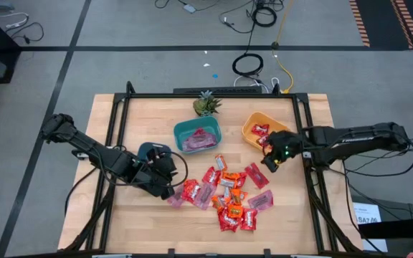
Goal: Sort candy
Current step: Put the pink candy into the light blue bin
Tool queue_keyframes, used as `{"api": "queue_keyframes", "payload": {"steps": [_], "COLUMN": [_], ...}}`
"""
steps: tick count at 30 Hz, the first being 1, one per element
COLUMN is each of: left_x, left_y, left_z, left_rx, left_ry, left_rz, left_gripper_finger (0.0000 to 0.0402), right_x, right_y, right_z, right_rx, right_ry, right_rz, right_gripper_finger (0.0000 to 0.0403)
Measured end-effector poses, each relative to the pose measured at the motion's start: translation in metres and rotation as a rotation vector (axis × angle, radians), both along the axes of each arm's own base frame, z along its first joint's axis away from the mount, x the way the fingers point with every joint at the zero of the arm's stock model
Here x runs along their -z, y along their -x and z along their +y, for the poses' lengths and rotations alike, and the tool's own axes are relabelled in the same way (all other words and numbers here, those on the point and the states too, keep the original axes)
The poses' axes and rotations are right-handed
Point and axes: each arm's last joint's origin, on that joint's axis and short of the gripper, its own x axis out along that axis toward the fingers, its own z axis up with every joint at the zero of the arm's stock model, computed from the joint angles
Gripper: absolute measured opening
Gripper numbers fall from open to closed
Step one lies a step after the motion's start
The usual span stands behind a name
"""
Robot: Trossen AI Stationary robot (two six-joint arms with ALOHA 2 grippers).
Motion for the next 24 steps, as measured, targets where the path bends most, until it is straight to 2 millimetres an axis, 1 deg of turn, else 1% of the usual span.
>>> {"api": "queue_keyframes", "payload": {"steps": [5, 8, 15, 24], "left_x": [0.0, 0.0, 0.0, 0.0], "left_y": [0.0, 0.0, 0.0, 0.0], "left_z": [0.0, 0.0, 0.0, 0.0], "left_rx": [-0.001, -0.001, -0.001, -0.001], "left_ry": [-0.001, -0.001, -0.001, -0.001], "left_rz": [0.0, 0.0, 0.0, 0.0], "left_gripper_finger": [0.008, 0.008, 0.008, 0.008], "right_x": [0.004, 0.01, 0.03, 0.059], "right_y": [-0.006, -0.008, -0.022, -0.038], "right_z": [0.012, 0.017, 0.027, 0.029], "right_rx": [0.019, 0.03, 0.02, 0.043], "right_ry": [0.051, 0.062, 0.123, 0.165], "right_rz": [0.004, 0.052, 0.158, 0.303], "right_gripper_finger": [0.0114, 0.0114, 0.0114, 0.0114]}}
